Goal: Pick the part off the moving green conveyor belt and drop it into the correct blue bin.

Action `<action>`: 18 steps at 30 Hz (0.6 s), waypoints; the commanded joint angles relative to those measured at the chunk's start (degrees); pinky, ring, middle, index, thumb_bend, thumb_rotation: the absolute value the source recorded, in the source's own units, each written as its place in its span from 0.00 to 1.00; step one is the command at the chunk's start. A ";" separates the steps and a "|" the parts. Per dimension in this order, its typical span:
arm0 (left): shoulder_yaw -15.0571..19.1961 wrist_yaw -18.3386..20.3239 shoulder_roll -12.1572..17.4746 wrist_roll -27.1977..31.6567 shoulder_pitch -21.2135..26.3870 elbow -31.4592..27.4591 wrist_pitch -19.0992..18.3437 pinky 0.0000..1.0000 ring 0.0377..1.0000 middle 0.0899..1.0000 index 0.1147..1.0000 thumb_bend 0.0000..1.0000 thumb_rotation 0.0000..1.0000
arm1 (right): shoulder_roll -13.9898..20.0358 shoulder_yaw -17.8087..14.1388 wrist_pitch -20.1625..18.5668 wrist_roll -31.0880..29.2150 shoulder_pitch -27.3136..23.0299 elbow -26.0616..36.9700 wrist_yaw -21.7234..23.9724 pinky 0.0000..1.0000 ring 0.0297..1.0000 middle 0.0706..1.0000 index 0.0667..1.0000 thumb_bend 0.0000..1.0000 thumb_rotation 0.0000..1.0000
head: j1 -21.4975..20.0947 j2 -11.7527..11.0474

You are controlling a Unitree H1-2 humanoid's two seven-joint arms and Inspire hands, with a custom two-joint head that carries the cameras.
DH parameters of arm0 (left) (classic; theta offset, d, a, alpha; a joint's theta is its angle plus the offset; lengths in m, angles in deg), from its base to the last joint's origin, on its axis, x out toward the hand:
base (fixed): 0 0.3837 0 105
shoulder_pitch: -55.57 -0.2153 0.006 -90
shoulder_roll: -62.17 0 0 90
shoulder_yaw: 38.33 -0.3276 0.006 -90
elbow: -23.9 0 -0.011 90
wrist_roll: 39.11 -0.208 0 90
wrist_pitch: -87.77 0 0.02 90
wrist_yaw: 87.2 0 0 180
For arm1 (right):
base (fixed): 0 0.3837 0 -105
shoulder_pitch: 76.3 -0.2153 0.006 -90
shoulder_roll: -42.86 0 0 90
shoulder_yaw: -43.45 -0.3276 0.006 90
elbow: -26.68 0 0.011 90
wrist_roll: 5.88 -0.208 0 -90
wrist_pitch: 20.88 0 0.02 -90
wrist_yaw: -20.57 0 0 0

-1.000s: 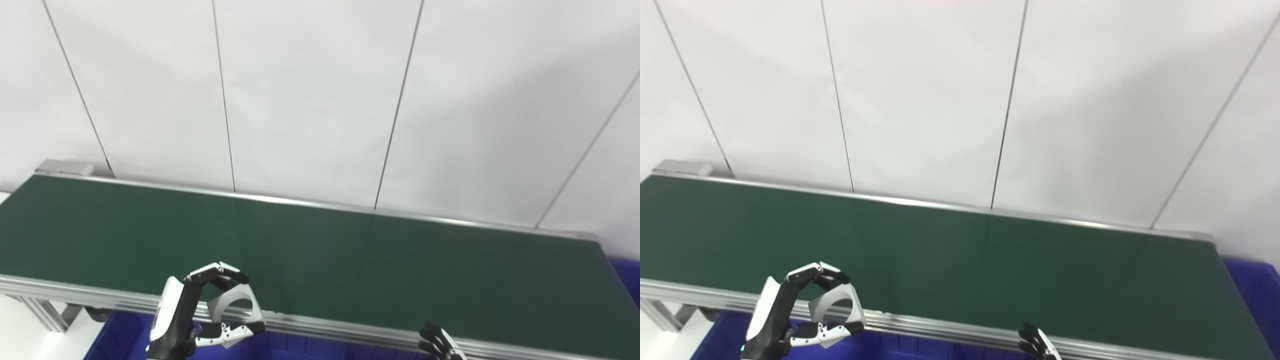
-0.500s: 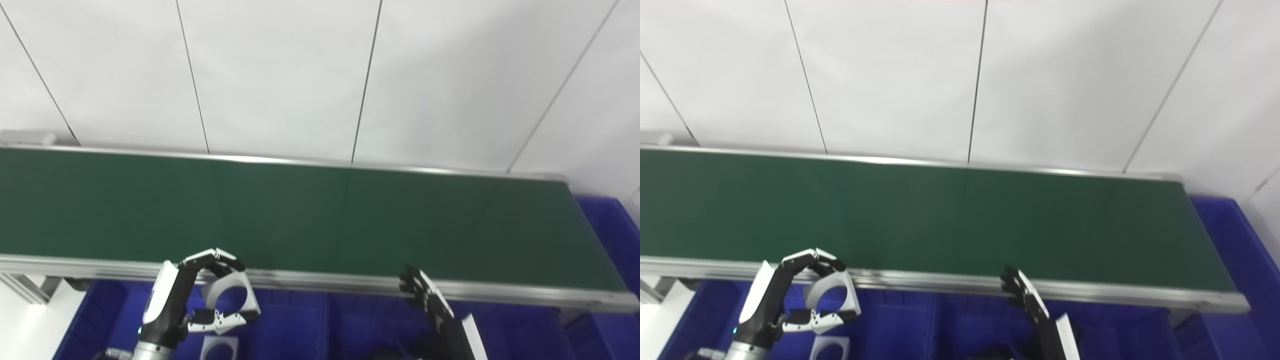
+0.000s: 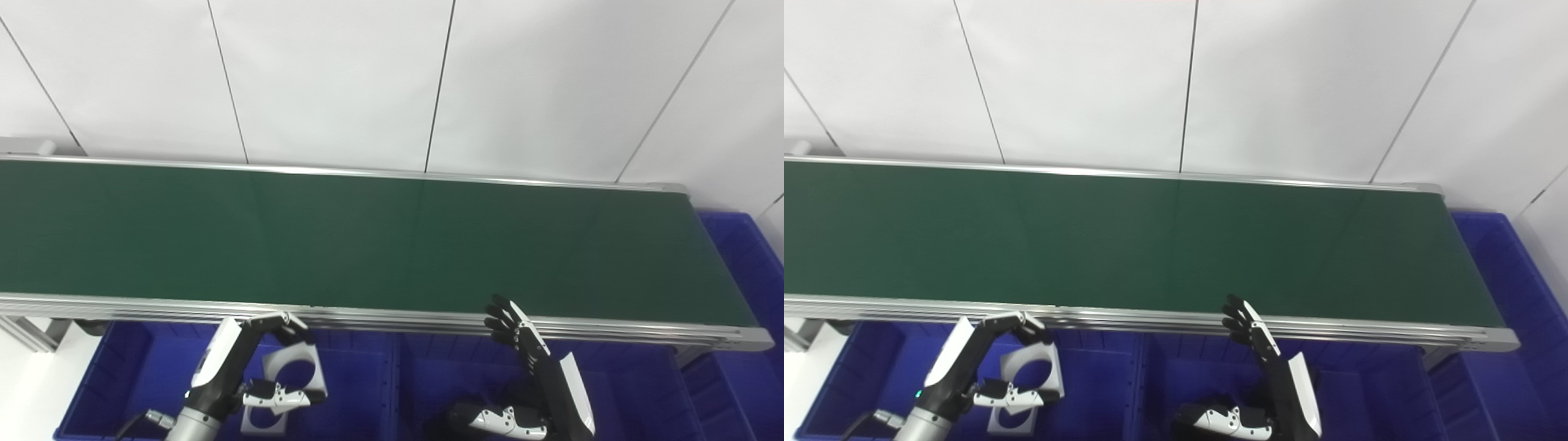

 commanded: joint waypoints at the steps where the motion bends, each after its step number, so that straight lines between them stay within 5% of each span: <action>1: -0.21 0.47 0.74 -0.86 1.67 1.04 1.65 0.50 0.42 0.46 0.45 0.50 0.00 | -0.29 -0.09 -0.58 -0.07 -0.35 2.67 0.66 0.79 0.83 0.86 0.90 1.00 0.40 | 0.30 0.21; 9: -0.77 2.51 0.69 -6.50 2.16 3.52 -3.49 0.50 0.40 0.46 0.49 0.49 0.00 | -0.29 -0.11 -0.23 -0.14 -0.44 2.56 0.50 0.78 0.82 0.85 0.90 1.00 0.40 | 0.42 0.23; 10: -0.75 2.57 0.62 -7.66 2.11 3.39 -4.81 0.57 0.57 0.61 0.46 0.50 0.03 | -0.28 -0.11 -0.30 -0.28 -0.45 2.54 0.57 0.78 0.83 0.86 0.90 1.00 0.41 | 0.40 0.22; 11: -0.66 2.57 0.52 -8.48 2.08 3.38 -6.02 0.59 0.63 0.66 0.45 0.51 0.03 | -0.30 -0.11 -0.36 -0.32 -0.44 2.52 0.57 0.78 0.83 0.86 0.90 1.00 0.41 | 0.33 0.24; 13: -0.45 1.92 0.34 -9.32 2.00 3.64 -6.79 0.67 0.76 0.79 0.71 0.67 0.01 | -0.31 -0.11 -0.61 -0.21 -0.43 2.60 0.60 0.78 0.83 0.86 0.90 1.00 0.41 | 0.27 0.20; 18: 0.57 1.55 0.12 -6.01 1.48 3.85 -4.92 0.76 0.86 0.91 0.85 0.77 0.09 | -0.29 -0.11 -0.46 -0.35 -0.33 2.39 0.48 0.77 0.83 0.86 0.91 1.00 0.41 | 0.26 -0.14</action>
